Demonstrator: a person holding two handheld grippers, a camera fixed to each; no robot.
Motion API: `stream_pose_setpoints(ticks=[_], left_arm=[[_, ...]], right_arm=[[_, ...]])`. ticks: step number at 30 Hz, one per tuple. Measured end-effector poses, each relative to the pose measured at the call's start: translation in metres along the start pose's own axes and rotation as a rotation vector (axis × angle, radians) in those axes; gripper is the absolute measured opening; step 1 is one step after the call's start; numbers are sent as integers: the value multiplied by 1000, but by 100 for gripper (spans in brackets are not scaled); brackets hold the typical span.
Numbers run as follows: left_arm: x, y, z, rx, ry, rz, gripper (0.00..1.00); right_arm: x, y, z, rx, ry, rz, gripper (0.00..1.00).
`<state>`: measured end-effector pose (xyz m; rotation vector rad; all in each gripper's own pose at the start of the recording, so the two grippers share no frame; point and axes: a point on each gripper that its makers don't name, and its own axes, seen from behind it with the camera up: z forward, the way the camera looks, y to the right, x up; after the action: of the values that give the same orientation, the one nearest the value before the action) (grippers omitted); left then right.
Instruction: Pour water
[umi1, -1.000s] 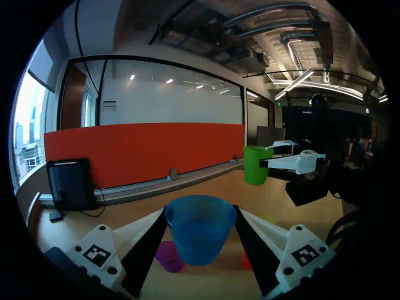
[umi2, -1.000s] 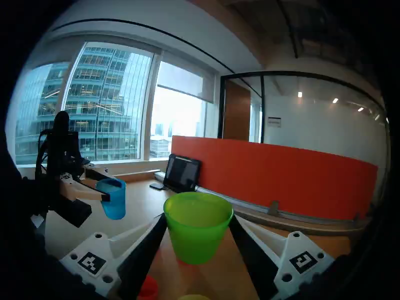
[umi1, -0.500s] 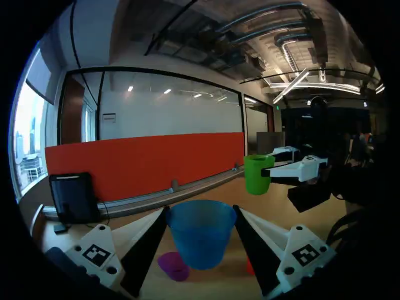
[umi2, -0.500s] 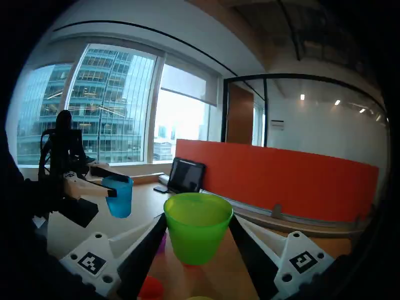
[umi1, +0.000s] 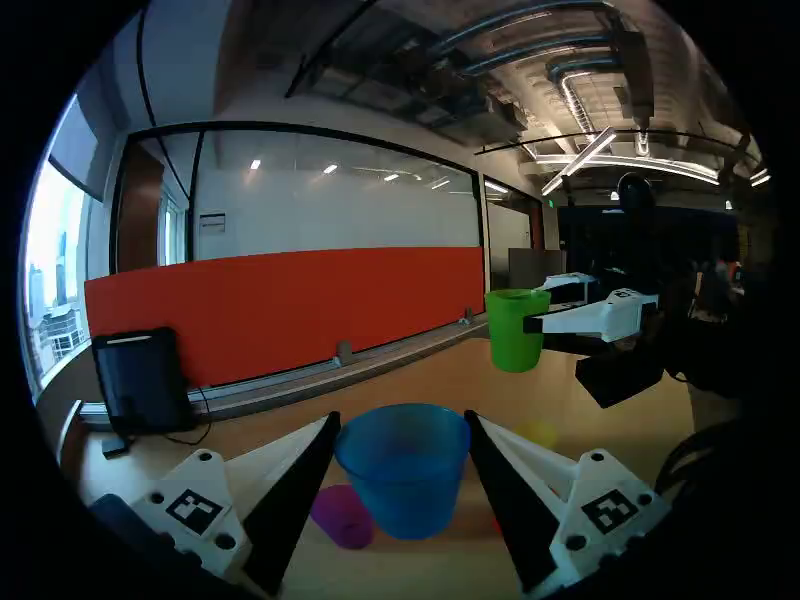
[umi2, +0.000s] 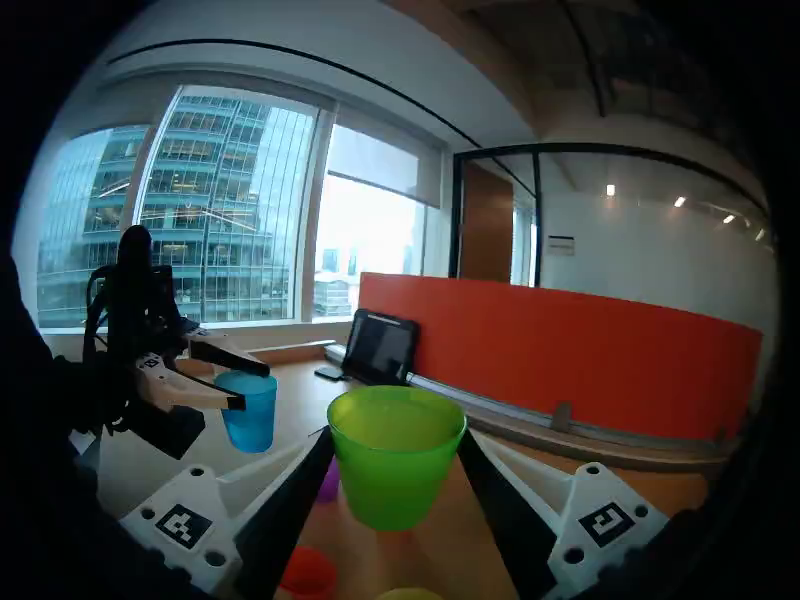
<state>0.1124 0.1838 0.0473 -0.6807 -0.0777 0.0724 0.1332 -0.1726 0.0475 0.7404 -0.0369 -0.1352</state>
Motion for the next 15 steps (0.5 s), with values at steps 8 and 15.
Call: stream_pose_setpoints(ticks=[8, 15], left_arm=[[-1, -2, 3, -6, -4, 6, 89], [-2, -4, 3, -3, -3, -1, 89]], right_arm=[[-7, -4, 5, 7, -10, 8, 92], [-12, -11, 9, 18, -20, 10, 92]])
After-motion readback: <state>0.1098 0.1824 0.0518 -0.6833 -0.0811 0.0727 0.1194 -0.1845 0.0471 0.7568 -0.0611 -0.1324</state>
